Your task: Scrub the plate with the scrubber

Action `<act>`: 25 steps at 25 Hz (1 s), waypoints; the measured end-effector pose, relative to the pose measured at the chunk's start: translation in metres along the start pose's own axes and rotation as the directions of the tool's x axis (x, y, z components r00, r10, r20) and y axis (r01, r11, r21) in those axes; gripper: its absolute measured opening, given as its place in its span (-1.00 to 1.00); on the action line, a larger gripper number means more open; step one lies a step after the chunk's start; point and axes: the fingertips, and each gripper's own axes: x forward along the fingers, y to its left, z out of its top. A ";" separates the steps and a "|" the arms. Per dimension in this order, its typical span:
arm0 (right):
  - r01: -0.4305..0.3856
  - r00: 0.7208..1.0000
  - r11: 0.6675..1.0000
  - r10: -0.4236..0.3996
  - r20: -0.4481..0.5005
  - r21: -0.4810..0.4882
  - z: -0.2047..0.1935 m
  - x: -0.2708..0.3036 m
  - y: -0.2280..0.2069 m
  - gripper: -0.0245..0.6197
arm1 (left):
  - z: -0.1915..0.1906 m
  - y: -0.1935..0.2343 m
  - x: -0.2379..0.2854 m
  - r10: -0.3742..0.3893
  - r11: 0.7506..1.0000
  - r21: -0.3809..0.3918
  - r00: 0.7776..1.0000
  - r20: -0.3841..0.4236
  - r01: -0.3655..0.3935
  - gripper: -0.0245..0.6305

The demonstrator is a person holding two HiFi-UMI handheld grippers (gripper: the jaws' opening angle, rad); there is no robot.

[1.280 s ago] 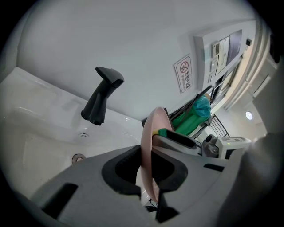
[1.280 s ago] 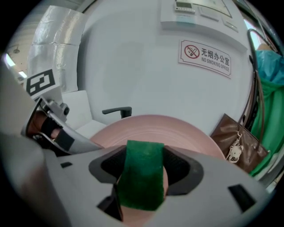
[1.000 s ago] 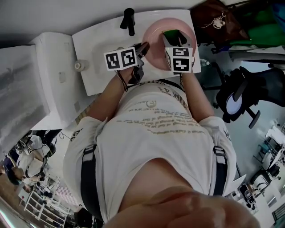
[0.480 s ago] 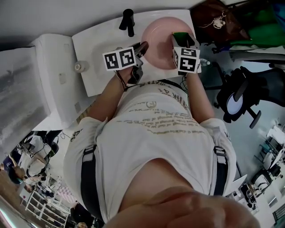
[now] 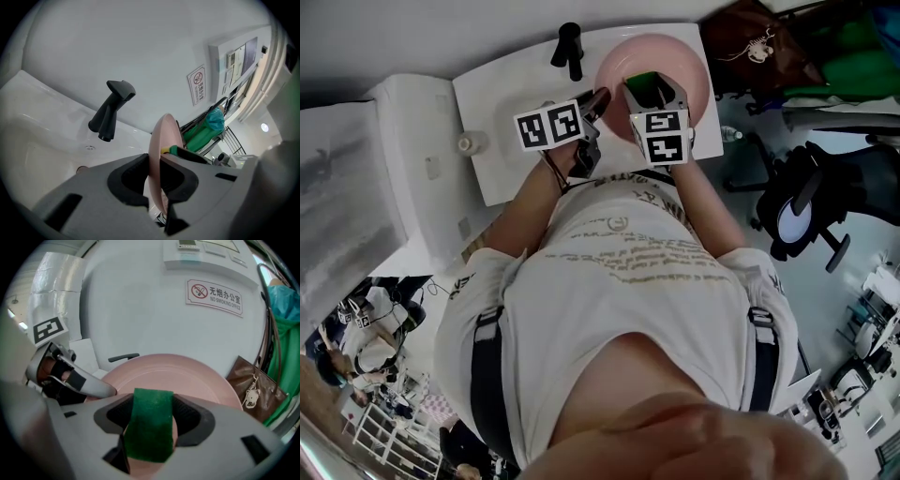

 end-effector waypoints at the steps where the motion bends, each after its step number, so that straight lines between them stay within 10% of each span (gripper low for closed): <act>1: -0.003 1.000 1.000 0.003 0.003 -0.013 0.001 -0.001 0.003 -0.13 | 0.001 0.000 -0.001 -0.003 1.000 -0.004 1.000 0.002 0.003 -0.78; 13: 0.170 0.985 0.982 -0.169 -0.027 0.085 -0.029 -0.023 -0.069 -0.13 | 0.002 -0.003 -0.005 -0.020 1.000 -0.020 1.000 0.017 0.021 -0.78; 25: 0.155 0.988 0.983 -0.151 -0.041 0.099 -0.036 -0.025 -0.055 -0.13 | -0.003 -0.005 -0.002 -0.010 1.000 -0.011 1.000 0.003 0.010 -0.78</act>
